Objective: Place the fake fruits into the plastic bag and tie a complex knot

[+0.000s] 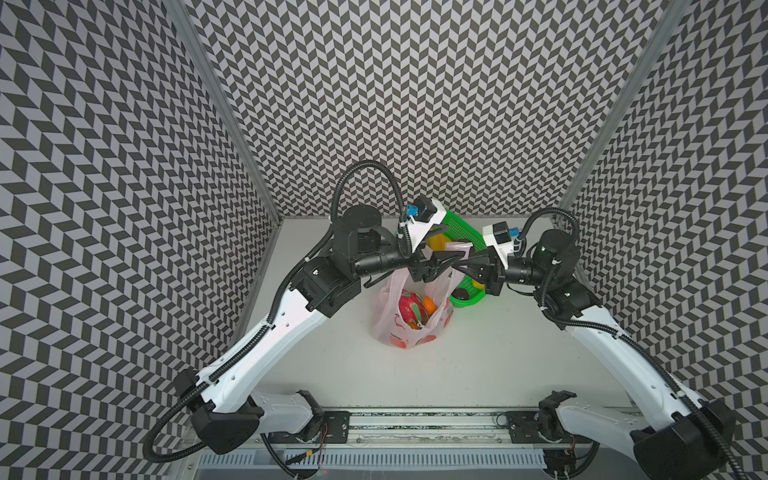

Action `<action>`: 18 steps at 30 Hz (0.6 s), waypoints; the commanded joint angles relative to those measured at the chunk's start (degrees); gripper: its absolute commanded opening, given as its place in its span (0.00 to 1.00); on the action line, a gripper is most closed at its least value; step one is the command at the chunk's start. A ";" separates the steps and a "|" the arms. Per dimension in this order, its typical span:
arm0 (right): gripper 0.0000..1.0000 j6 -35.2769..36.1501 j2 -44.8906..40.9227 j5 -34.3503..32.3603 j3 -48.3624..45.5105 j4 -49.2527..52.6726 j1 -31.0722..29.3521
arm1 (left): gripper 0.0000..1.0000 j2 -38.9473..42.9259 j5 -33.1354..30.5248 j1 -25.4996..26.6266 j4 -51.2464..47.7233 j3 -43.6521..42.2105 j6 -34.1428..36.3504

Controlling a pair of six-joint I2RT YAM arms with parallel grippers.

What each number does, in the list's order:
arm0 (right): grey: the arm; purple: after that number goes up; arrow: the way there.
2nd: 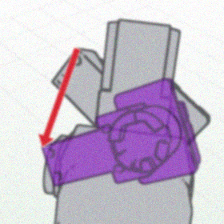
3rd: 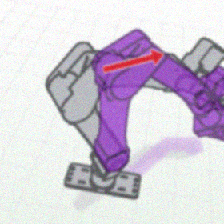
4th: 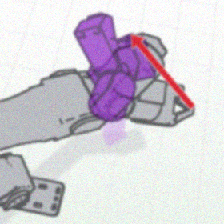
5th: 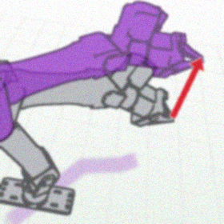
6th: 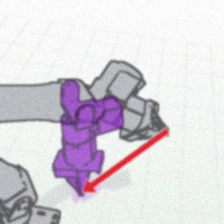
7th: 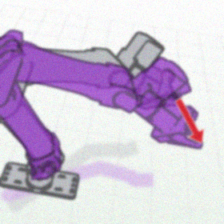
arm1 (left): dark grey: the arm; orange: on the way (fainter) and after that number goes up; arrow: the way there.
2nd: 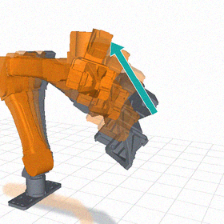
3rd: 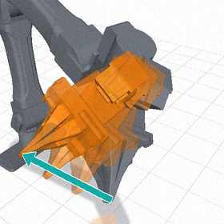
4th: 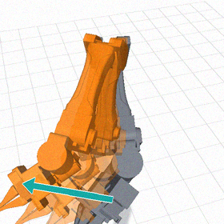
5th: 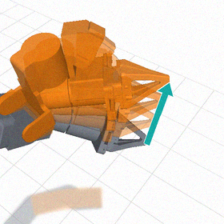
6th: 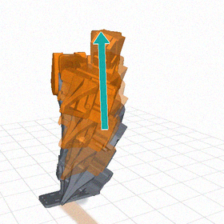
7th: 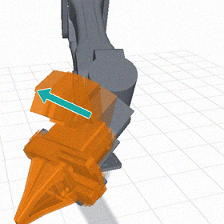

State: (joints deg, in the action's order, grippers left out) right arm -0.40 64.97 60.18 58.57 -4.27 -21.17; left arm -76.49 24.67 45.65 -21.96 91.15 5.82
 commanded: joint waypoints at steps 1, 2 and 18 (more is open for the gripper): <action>0.00 1.20 -0.89 -0.07 1.56 -0.91 -0.36 | 0.72 -1.76 -0.33 0.14 -3.73 3.00 4.16; 0.00 1.20 -0.92 -0.04 1.56 -0.91 -0.45 | 0.71 -2.37 -0.45 0.13 -4.07 3.55 4.28; 0.32 9.58 -2.40 -1.21 4.72 8.78 -0.37 | 0.00 -2.06 1.43 -1.04 -6.73 5.30 6.10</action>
State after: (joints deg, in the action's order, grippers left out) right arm 3.40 64.82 59.57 60.77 0.73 -21.58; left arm -80.86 24.99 45.34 -27.27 94.08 10.61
